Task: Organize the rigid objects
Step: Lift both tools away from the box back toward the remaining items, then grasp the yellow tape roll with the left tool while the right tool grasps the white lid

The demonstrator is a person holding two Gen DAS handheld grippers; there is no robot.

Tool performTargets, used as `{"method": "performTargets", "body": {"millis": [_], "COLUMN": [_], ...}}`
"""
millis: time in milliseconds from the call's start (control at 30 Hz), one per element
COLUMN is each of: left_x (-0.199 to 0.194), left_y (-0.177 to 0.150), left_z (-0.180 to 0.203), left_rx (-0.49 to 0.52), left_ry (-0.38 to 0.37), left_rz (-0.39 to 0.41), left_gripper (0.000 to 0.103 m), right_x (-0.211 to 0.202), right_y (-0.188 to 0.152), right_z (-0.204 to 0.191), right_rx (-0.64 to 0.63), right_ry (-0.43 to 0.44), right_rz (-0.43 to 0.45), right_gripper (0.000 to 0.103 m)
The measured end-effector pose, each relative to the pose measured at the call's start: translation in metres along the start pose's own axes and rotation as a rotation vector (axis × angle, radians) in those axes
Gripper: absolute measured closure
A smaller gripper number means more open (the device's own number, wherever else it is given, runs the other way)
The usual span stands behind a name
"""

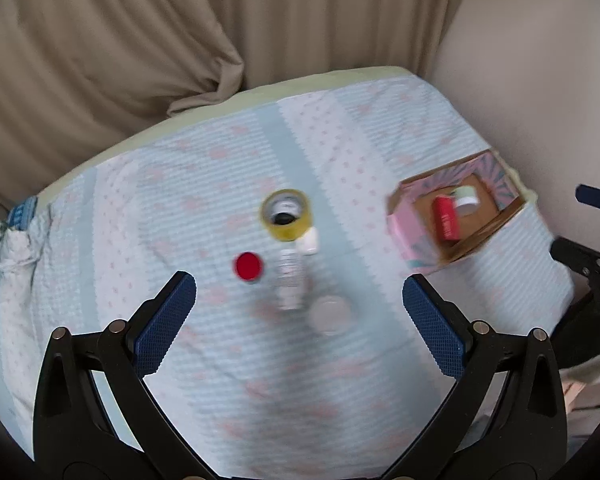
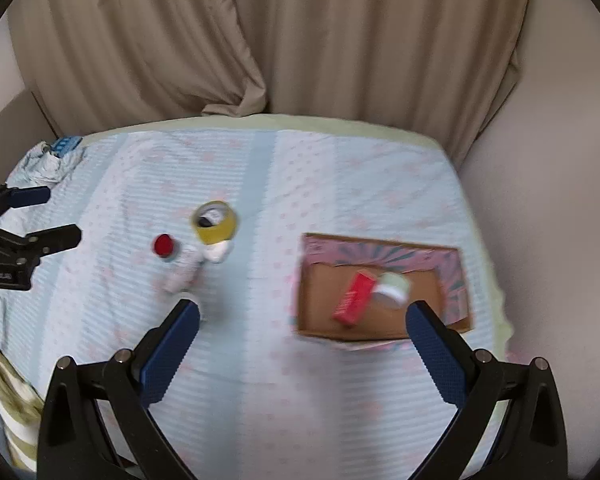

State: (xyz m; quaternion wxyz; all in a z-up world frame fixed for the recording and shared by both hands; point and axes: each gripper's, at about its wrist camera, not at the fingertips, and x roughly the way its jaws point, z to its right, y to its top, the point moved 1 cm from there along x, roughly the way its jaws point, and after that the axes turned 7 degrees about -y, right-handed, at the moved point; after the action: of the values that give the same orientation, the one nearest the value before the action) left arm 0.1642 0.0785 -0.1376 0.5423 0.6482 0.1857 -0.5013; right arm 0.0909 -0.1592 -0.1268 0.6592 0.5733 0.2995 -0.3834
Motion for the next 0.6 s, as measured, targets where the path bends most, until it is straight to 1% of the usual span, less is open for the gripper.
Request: {"method": "performTargets", "body": {"millis": [67, 133, 167, 233, 300, 400, 533, 600], "left_x": [0.009, 0.022, 0.031, 0.049, 0.073, 0.108, 0.165, 0.196], "left_y": [-0.005, -0.009, -0.01, -0.012, -0.009, -0.003, 0.006, 0.011], "left_z": [-0.021, -0.041, -0.05, -0.064, -0.077, -0.087, -0.091, -0.093], "left_rx": [0.015, 0.023, 0.022, 0.019, 0.017, 0.023, 0.054, 0.06], "left_ry": [0.023, 0.035, 0.032, 0.006, -0.043, -0.084, -0.11, -0.135], "left_rz": [-0.013, -0.054, -0.074, -0.08, -0.084, -0.108, -0.162, -0.195], "left_gripper": [0.0, 0.0, 0.0, 0.0, 0.0, 0.0, 0.0, 0.0], "right_x": [0.007, 0.016, 0.019, 0.027, 0.042, 0.068, 0.109, 0.127], "right_y": [-0.002, -0.006, -0.008, -0.012, -0.018, -0.025, -0.037, -0.042], "right_z": [-0.026, -0.054, -0.065, -0.088, -0.112, -0.137, -0.16, -0.167], "right_rx": [0.014, 0.013, 0.016, 0.02, 0.018, 0.003, -0.012, -0.009], "right_ry": [0.027, 0.069, 0.075, 0.078, 0.09, 0.093, 0.077, 0.072], "right_rz": [-0.023, -0.046, -0.044, -0.038, -0.055, -0.077, -0.111, -0.131], "right_gripper": [0.0, 0.0, 0.0, 0.0, 0.0, 0.0, 0.0, 0.0]}}
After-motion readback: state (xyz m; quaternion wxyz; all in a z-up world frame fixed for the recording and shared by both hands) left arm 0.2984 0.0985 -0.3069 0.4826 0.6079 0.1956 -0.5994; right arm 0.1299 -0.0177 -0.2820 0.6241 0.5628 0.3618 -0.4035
